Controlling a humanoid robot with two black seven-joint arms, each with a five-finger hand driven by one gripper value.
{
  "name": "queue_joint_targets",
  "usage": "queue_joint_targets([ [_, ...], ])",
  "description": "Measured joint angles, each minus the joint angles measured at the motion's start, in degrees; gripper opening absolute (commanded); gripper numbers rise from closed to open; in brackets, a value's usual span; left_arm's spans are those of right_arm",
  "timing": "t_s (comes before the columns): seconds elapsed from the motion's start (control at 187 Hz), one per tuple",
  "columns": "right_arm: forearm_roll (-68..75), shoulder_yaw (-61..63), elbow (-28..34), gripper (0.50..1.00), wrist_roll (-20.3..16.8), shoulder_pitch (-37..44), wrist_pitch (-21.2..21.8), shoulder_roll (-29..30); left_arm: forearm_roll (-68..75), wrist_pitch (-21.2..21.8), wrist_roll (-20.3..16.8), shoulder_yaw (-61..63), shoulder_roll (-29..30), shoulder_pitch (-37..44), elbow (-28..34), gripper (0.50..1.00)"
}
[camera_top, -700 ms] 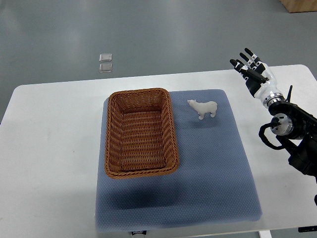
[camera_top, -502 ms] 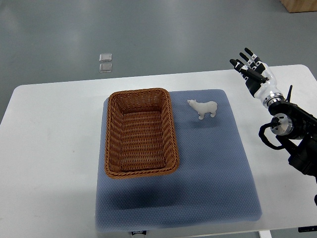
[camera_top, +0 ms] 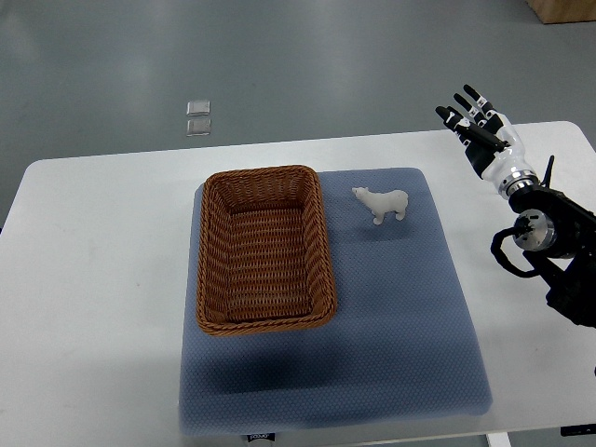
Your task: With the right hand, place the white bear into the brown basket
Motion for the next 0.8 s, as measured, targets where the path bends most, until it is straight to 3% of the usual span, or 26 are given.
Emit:
queue_joint_targets([
  [0.802, -0.5, 0.1, -0.1, 0.926, 0.0, 0.5, 1.1, -0.1, 0.0, 0.0, 0.0, 0.0, 0.0, 0.0, 0.0, 1.0],
])
